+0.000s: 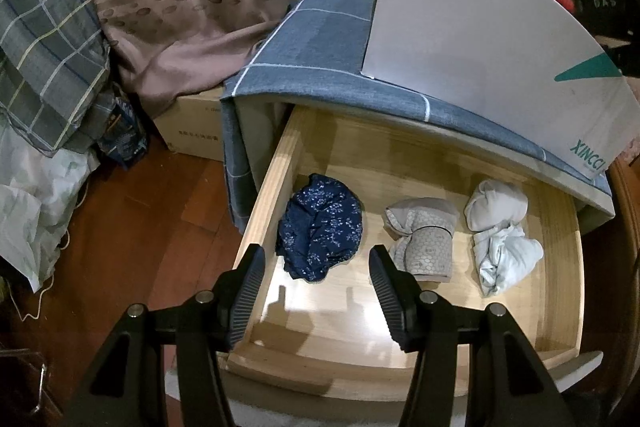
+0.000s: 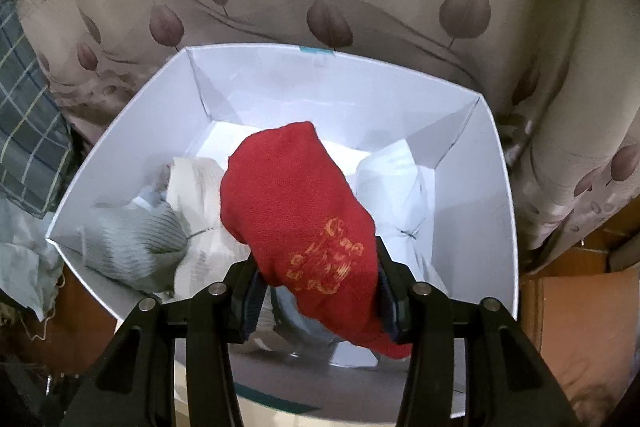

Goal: Take underwear out of drawer
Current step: 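Carry the red underwear with the right tool into the white box and open, then move the open right tool back down into the drawer toward the light blue underwear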

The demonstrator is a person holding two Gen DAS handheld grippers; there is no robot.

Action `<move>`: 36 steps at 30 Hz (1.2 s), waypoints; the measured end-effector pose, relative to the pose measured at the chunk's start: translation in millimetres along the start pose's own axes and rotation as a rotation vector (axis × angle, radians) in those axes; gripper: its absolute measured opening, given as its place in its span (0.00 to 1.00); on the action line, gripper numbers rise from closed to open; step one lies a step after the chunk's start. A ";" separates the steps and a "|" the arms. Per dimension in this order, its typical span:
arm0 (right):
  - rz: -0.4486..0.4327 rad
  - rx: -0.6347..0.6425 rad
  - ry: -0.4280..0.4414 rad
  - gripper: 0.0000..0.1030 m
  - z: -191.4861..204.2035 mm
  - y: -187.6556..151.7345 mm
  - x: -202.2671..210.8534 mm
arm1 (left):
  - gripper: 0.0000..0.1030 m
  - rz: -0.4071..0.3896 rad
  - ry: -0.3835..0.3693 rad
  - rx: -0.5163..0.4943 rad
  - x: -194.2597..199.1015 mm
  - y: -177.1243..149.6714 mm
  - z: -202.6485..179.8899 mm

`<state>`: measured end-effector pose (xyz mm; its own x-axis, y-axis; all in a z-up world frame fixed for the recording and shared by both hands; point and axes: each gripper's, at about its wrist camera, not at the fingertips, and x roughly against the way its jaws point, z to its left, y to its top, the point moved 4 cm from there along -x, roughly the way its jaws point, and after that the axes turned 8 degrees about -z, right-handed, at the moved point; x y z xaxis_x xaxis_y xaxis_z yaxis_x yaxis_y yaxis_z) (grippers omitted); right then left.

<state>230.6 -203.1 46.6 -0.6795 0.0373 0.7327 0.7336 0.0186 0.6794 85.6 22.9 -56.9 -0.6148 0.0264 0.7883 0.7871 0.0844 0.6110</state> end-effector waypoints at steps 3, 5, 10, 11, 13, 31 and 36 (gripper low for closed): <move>0.010 -0.002 0.004 0.47 -0.8 -4.8 -4.6 | 0.54 0.002 0.000 -0.002 -0.1 -0.1 0.1; 0.011 -0.001 0.006 0.51 1.0 -6.7 -4.8 | 0.54 0.001 0.001 -0.002 0.3 -0.1 0.4; 0.007 0.018 0.000 0.55 6.0 -8.1 -4.7 | 0.54 0.002 0.000 -0.002 0.2 -0.3 0.2; 0.008 0.012 0.003 0.56 5.6 -7.9 -4.2 | 0.54 0.002 0.001 -0.002 0.3 -0.3 0.3; 0.013 0.005 0.012 0.57 5.6 -8.3 -2.6 | 0.54 0.000 0.000 -0.001 0.2 -0.2 0.3; -0.065 0.037 0.083 0.62 20.5 -6.3 53.5 | 0.54 0.001 0.005 -0.003 1.7 -0.7 2.0; -0.091 0.037 0.123 0.62 24.6 -13.4 77.4 | 0.54 0.002 0.006 -0.005 2.0 -0.7 2.6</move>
<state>168.5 -175.9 93.2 -0.7376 -0.0892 0.6694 0.6675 0.0533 0.7427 83.7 25.4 -55.9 -0.6126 0.0208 0.7901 0.7888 0.0789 0.6096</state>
